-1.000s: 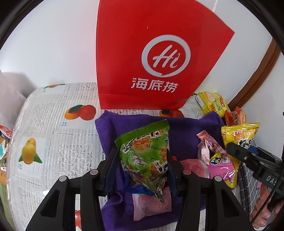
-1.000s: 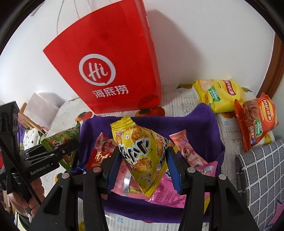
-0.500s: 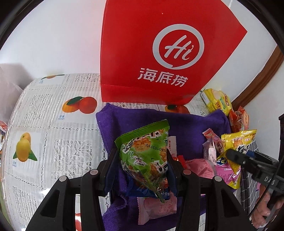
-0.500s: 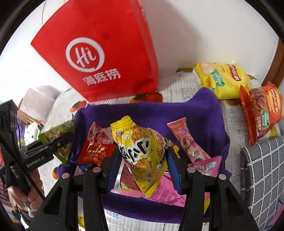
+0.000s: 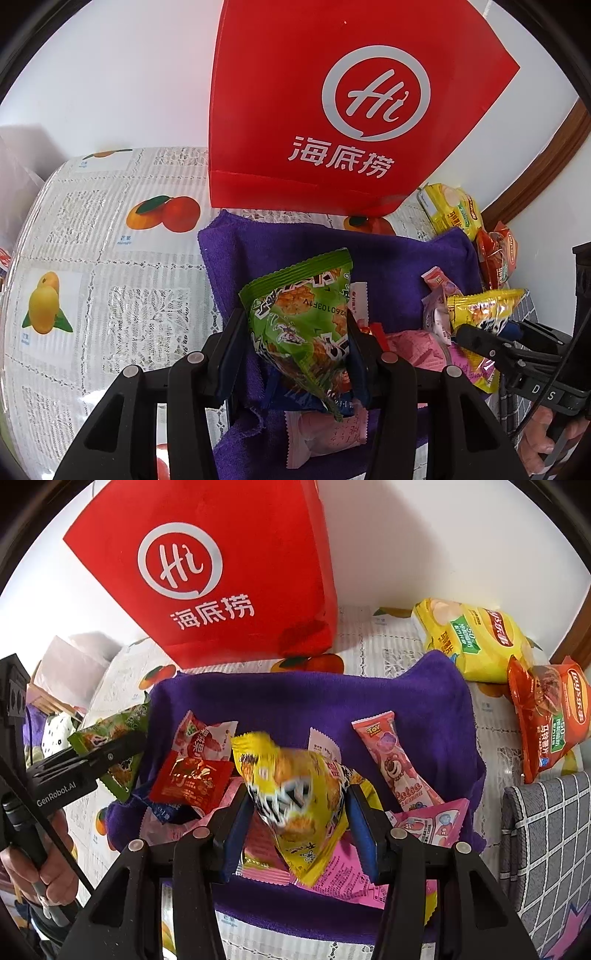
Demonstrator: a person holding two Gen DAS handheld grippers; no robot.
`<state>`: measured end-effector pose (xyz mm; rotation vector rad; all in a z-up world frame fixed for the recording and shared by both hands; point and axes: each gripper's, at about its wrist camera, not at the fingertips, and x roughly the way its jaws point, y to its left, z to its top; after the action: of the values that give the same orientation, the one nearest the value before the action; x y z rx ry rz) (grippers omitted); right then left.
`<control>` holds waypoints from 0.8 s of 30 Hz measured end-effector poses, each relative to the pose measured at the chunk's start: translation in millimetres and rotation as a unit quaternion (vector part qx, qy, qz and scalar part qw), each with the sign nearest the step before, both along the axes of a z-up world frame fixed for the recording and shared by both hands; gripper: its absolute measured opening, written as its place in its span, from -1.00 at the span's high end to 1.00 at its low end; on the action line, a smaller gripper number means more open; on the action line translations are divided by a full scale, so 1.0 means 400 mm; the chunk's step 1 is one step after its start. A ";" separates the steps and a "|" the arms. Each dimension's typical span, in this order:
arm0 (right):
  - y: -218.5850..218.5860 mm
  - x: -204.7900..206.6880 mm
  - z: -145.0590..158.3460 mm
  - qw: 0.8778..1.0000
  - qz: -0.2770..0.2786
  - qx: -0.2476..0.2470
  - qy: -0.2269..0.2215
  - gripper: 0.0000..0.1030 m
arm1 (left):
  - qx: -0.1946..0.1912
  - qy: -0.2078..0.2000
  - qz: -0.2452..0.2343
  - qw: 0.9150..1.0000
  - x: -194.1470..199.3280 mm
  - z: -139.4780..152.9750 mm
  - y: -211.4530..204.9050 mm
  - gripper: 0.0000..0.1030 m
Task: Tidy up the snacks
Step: 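Lower both bags into the towel and open both tools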
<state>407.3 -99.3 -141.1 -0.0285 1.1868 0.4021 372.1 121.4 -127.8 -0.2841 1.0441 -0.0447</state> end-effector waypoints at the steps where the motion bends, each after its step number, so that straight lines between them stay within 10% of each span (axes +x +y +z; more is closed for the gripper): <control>1: 0.003 0.001 -0.002 1.000 0.004 -0.002 0.002 0.01 | -0.001 0.001 -0.001 1.000 0.001 -0.001 -0.001 0.09; 24: -0.026 -0.025 0.074 0.999 0.000 0.016 -0.047 -0.26 | -0.025 -0.008 -0.031 0.999 0.003 -0.006 -0.047 0.07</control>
<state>397.2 -109.6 -111.5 -0.0195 1.0873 0.4159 373.4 102.6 -130.1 -0.2958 1.0365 -0.1288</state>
